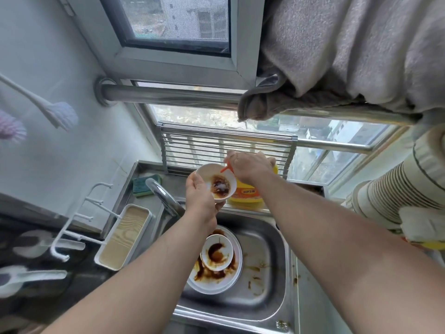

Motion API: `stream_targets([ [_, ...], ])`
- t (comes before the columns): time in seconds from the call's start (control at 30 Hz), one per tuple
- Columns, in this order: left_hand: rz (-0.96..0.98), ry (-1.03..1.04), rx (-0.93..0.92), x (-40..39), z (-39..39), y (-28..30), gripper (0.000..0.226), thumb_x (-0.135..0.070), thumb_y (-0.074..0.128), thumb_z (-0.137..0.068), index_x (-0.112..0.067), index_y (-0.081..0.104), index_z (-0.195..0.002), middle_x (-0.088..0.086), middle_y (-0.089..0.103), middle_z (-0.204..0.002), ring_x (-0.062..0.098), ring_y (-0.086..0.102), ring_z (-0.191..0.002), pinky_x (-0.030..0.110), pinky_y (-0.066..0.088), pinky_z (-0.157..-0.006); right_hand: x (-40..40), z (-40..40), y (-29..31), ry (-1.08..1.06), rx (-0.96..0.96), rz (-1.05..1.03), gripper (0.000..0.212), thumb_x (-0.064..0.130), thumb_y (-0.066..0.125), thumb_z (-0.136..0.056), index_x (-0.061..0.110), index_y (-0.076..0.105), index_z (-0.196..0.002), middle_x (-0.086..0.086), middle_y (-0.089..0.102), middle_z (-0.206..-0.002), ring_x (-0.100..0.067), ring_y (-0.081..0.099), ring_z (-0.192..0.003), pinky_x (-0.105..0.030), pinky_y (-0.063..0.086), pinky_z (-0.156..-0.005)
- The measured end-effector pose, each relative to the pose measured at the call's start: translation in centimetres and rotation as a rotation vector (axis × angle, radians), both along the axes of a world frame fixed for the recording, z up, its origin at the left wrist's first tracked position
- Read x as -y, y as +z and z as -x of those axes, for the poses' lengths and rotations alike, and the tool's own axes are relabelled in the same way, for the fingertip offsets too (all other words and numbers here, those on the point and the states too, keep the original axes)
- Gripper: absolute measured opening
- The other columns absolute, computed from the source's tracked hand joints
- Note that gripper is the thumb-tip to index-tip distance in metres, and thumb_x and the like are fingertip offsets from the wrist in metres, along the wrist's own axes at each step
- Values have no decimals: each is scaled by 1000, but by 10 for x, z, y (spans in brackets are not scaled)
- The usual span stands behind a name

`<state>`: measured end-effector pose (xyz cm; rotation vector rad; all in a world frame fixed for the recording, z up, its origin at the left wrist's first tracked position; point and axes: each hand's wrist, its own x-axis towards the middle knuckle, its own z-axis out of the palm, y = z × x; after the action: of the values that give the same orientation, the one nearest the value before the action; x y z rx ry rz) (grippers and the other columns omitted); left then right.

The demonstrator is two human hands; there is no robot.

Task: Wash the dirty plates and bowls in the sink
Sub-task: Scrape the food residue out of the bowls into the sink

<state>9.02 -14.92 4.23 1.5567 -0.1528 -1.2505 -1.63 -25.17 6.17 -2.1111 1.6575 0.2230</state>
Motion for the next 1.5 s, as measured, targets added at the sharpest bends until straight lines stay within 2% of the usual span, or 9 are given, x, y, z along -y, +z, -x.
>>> stream_targets([
  [0.37, 14, -169, -47, -16, 2, 9, 31, -56, 33, -110, -46, 44, -137, 7, 67, -128, 31, 67, -115, 51, 60, -94, -8, 4, 5, 20, 87, 68, 32, 26, 34, -111, 31, 39, -143, 6, 60, -103, -38, 58, -107, -62, 47, -94],
  [0.57, -2, -201, -91, -37, -2, 19, 36, -52, 31, -112, -36, 50, -138, 13, 66, -130, 33, 70, -111, 45, 64, -79, -12, 20, 15, -306, 669, 295, 46, 47, 42, -97, 15, 76, -95, -5, 76, -98, -29, 65, -94, -43, 54, -86],
  [0.7, -46, -255, -59, -52, -4, 29, 38, -53, 30, -112, -33, 47, -140, 16, 63, -131, 35, 70, -108, 41, 64, -71, -24, 15, 30, -217, 660, 211, 33, 37, 49, -102, 19, 77, -102, 0, 74, -101, -25, 64, -98, -37, 49, -81],
  [0.77, -68, -272, -6, -58, 0, 34, 33, -51, 31, -112, -36, 47, -137, 14, 61, -130, 35, 70, -108, 41, 65, -71, -31, 16, 28, -115, 497, 87, 30, 41, 46, -103, 37, 73, -116, 1, 70, -117, -26, 62, -112, -41, 50, -95],
  [0.83, -71, -266, 13, -63, 3, 34, 30, -49, 33, -112, -38, 46, -138, 11, 60, -129, 34, 69, -108, 39, 64, -68, -37, 21, 14, 8, 198, -2, 31, 54, 32, -103, 58, 62, -100, 1, 67, -123, -32, 60, -116, -53, 48, -100],
  [0.9, -65, -259, 16, -64, 5, 34, 30, -47, 33, -113, -38, 45, -139, 9, 58, -127, 33, 67, -107, 37, 63, -65, -39, 25, 1, -19, 57, -16, 36, 56, 23, -106, 55, 58, -102, 4, 64, -124, -31, 56, -114, -55, 45, -100],
  [1.1, -72, -240, -19, -64, 9, 24, 27, -47, 35, -112, -44, 43, -138, 8, 54, -129, 30, 64, -106, 36, 63, -67, -44, 22, 0, -214, 123, 311, 29, 52, 46, -108, 45, 68, -126, -4, 56, -129, -35, 50, -125, -51, 45, -99],
  [1.3, -34, -244, -65, -70, 8, 21, 33, -46, 34, -113, -39, 43, -144, 4, 53, -121, 28, 63, -103, 45, 65, -82, -45, 28, -3, -180, 356, 247, 35, 35, 47, -111, 21, 70, -134, -9, 62, -135, -30, 56, -126, -39, 43, -102],
  [1.5, 10, -205, -80, -77, 3, 33, 29, -46, 35, -113, -40, 46, -139, 5, 56, -123, 30, 64, -109, 53, 63, -90, -57, 40, 9, -193, 412, 300, 31, 30, 50, -108, 12, 75, -113, -8, 70, -120, -31, 60, -115, -39, 48, -94],
])
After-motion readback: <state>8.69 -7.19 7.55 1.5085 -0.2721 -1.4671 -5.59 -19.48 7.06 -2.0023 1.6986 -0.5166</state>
